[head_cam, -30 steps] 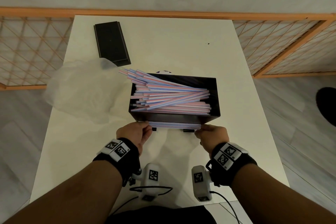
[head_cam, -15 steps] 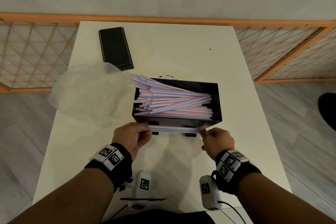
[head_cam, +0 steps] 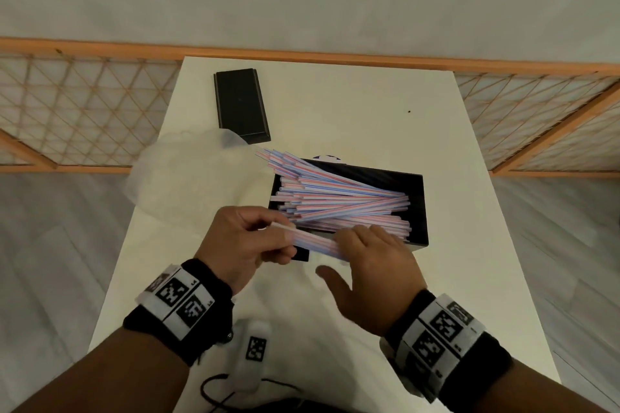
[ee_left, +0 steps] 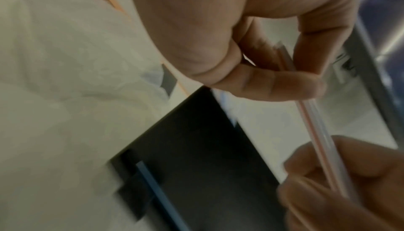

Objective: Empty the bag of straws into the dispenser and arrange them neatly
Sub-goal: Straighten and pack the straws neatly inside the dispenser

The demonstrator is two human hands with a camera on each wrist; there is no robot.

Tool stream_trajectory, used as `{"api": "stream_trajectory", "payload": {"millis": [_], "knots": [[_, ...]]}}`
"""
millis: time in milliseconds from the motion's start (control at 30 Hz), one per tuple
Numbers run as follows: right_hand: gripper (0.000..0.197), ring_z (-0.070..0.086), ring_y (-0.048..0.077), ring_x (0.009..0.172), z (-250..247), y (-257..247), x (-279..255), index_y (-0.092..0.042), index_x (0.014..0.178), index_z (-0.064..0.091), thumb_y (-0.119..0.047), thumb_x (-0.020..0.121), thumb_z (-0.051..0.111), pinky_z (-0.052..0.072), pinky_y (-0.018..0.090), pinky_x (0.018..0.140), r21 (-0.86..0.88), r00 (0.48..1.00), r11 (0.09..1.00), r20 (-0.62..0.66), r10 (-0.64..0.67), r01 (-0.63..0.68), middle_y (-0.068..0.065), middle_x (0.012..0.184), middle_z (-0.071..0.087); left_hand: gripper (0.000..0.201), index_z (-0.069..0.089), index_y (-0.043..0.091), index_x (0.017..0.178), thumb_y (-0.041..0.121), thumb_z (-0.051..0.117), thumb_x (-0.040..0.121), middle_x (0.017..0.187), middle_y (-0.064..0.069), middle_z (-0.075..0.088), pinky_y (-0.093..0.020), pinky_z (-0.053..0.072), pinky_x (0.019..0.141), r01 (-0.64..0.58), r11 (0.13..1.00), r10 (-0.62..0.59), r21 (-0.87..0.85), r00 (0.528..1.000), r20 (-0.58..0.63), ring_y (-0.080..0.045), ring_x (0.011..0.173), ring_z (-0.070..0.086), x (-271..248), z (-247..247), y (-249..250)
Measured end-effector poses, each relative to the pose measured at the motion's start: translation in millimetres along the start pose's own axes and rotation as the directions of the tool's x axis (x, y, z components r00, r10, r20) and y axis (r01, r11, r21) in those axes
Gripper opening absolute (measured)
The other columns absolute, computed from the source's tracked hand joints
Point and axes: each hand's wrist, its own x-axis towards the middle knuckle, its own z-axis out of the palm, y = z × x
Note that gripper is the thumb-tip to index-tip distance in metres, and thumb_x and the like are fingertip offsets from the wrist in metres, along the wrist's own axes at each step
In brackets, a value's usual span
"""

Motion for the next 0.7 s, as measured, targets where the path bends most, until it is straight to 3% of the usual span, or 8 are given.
{"api": "stream_trajectory", "payload": {"millis": [133,233,300,400,500,567,633,700], "knots": [[0.033,0.058,0.03,0.045,-15,2,30,-0.021,0.075,0.045,-0.049,0.087,0.058,0.012,0.023,0.042,-0.092,0.997,0.993,0.006,0.075,-0.074,0.002,0.054,0.06,0.019,0.076,0.008,0.067,0.024,0.078,0.057,0.058,-0.016,0.063,-0.025,0.047,0.043,-0.183,0.979,0.179,0.087,0.983,0.048,-0.023,0.045,0.061,6,10,30],[0.044,0.065,0.035,0.074,-23,18,53,-0.023,0.082,0.043,-0.065,0.09,0.049,0.031,0.032,0.055,-0.083,0.986,0.989,0.102,0.129,-0.121,0.004,0.078,0.069,0.021,0.068,0.012,0.069,0.031,0.067,0.077,0.068,-0.007,0.063,-0.028,0.041,0.049,-0.198,0.964,0.248,0.18,0.914,-0.32,-0.022,0.056,0.057,31,9,33],[0.052,0.063,0.033,0.087,-20,27,64,-0.022,0.091,0.05,-0.074,0.084,0.044,0.04,0.034,0.064,-0.092,0.986,0.99,0.121,0.113,-0.102,0.003,0.092,0.067,0.022,0.063,0.025,0.072,0.046,0.06,0.081,0.081,0.0,0.065,-0.04,0.052,0.071,-0.101,0.979,0.184,0.177,0.813,-0.552,-0.023,0.076,0.061,54,3,25],[0.087,0.051,0.027,0.108,-6,41,71,-0.023,0.118,0.048,-0.09,0.066,0.03,0.045,0.044,0.093,-0.116,0.946,0.985,0.283,0.158,-0.13,0.0,0.116,0.054,0.029,0.054,0.032,0.084,0.06,0.049,0.086,0.109,-0.003,0.062,-0.054,0.046,0.105,0.078,0.981,0.016,0.176,0.878,-0.478,-0.024,0.107,0.061,71,8,12],[0.107,0.045,0.025,0.12,3,51,72,-0.025,0.14,0.038,-0.096,0.06,0.028,0.035,0.048,0.109,-0.047,0.908,0.98,0.371,0.194,-0.191,-0.002,0.13,0.046,0.038,0.063,0.022,0.092,0.054,0.044,0.099,0.103,-0.003,0.069,-0.05,0.052,0.1,0.109,0.994,-0.101,0.003,0.927,-0.362,-0.023,0.102,0.067,78,18,7],[0.109,0.045,0.026,0.119,8,53,72,-0.026,0.144,0.034,-0.096,0.06,0.027,0.034,0.048,0.11,-0.006,0.91,0.98,0.37,0.186,-0.198,-0.001,0.129,0.045,0.048,0.068,0.021,0.105,0.063,0.052,0.089,0.107,-0.002,0.073,-0.049,0.053,0.098,0.113,0.991,-0.132,-0.073,0.926,-0.354,-0.023,0.103,0.069,82,19,9],[0.111,0.044,0.026,0.112,10,53,73,-0.029,0.143,0.036,-0.099,0.058,0.022,0.036,0.047,0.108,-0.002,0.902,0.978,0.386,0.193,-0.208,-0.001,0.119,0.044,0.051,0.07,0.022,0.107,0.063,0.061,0.077,0.112,-0.004,0.073,-0.051,0.051,0.102,0.073,0.997,-0.075,-0.019,0.918,-0.389,-0.026,0.107,0.068,88,16,11],[0.115,0.041,0.024,0.102,12,54,75,-0.03,0.135,0.044,-0.105,0.052,0.013,0.038,0.046,0.104,-0.023,0.9,0.978,0.387,0.2,-0.207,-0.002,0.106,0.039,0.025,0.073,0.019,0.095,0.04,0.065,0.085,0.104,-0.009,0.074,-0.051,0.054,0.098,-0.005,0.989,0.065,0.147,0.91,-0.41,-0.03,0.101,0.069,87,20,17]]}}
